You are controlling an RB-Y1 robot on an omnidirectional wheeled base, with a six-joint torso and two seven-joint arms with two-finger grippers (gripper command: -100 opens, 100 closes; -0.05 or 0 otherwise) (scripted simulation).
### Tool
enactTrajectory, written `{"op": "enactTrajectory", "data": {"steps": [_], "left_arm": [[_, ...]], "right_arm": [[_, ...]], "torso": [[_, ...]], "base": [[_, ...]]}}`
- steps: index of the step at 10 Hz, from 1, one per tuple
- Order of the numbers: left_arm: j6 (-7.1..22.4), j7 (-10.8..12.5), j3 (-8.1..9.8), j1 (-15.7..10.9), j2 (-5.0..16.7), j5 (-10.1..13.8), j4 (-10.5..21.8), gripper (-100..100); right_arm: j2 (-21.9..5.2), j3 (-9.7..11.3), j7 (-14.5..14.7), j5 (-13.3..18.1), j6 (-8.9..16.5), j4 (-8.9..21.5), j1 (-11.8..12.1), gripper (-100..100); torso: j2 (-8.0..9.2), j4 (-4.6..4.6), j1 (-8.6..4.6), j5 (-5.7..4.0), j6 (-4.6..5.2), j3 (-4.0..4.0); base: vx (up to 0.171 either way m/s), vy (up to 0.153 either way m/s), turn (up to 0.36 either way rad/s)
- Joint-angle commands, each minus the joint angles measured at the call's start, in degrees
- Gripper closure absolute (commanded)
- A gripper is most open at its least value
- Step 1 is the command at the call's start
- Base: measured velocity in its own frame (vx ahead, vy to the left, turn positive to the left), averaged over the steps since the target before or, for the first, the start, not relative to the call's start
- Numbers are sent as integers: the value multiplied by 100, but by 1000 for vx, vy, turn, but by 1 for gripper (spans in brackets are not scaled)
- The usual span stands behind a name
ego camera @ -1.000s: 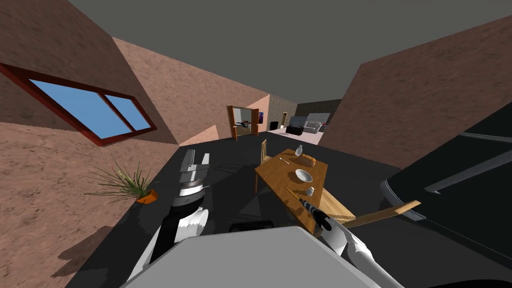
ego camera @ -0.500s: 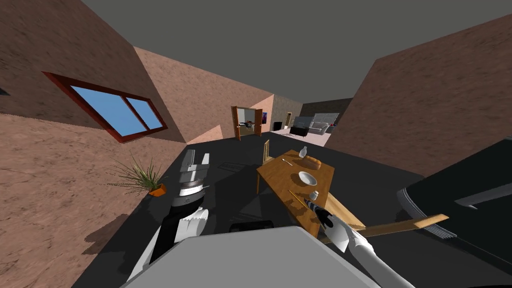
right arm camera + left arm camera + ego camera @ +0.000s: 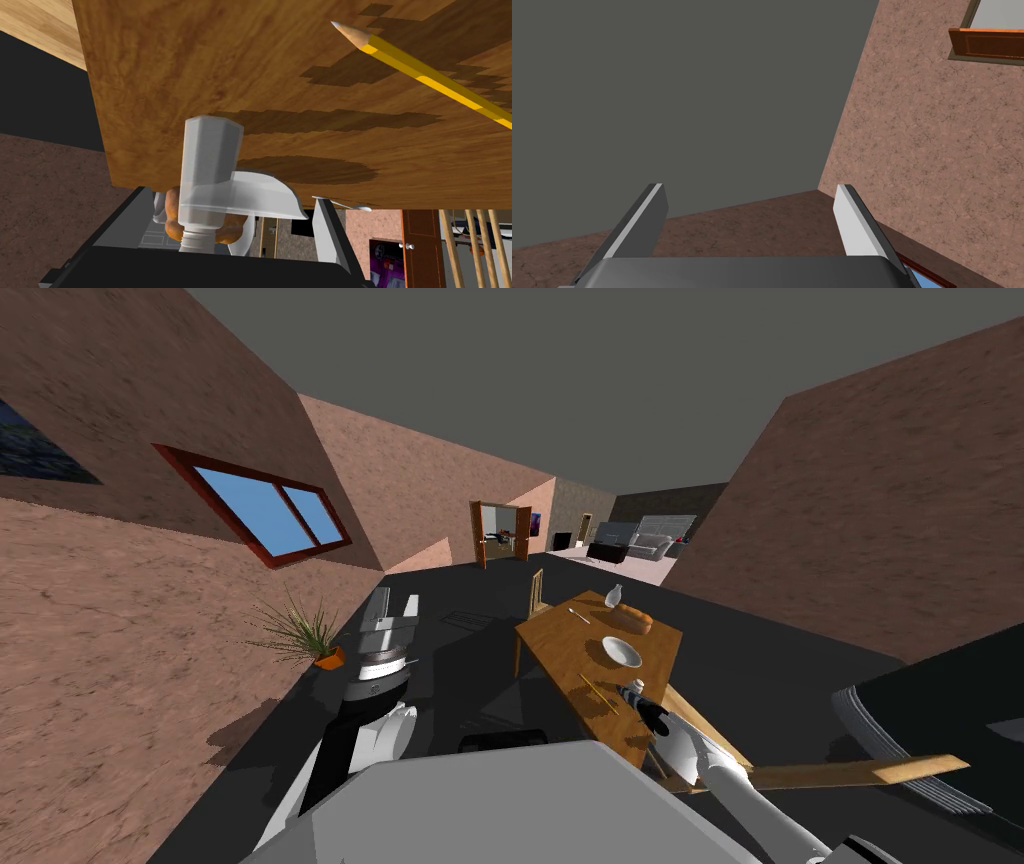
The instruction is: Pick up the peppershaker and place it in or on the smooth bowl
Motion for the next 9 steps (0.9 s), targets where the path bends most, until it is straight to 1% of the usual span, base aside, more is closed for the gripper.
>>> {"op": "enactTrajectory", "data": {"steps": [1,2,3,4,5,7,8,9], "left_arm": [[0,0,0,0,0,0,0,0],[0,0,0,1,0,0,0,0],[0,0,0,1,0,0,0,0],[0,0,0,0,-1,0,0,0],[0,0,-1,-2,-1,0,0,0],[1,0,0,-3,0,0,1,0],[1,0,0,-3,0,0,1,0],[1,0,0,-1,0,0,1,0]], "right_arm": [[-83,-20,9,52,-6,193,-112,-100],[-80,23,-1,4,-27,200,-123,-100],[-91,25,-2,4,-43,227,-137,0],[-18,-165,-158,227,-10,501,-285,-100],[55,-355,-314,449,21,697,-434,-100],[200,-734,-620,863,83,1184,-732,-100],[200,-734,-626,895,83,1265,-732,-100],[200,-734,-626,895,83,1332,-732,-100]], "torso": [[0,0,0,0,0,0],[-7,-2,-7,-2,3,-4],[0,-2,10,-1,4,-1],[7,0,24,3,4,3],[29,5,20,3,-2,15],[94,19,-5,-3,1,52],[99,21,-7,-3,1,57],[71,15,-2,-3,6,41]], "base": [[52,-101,83],[24,-47,15],[4,-9,0],[-74,-34,263],[-174,-93,395],[-255,-104,415],[-136,-69,257],[-32,-26,16]]}}
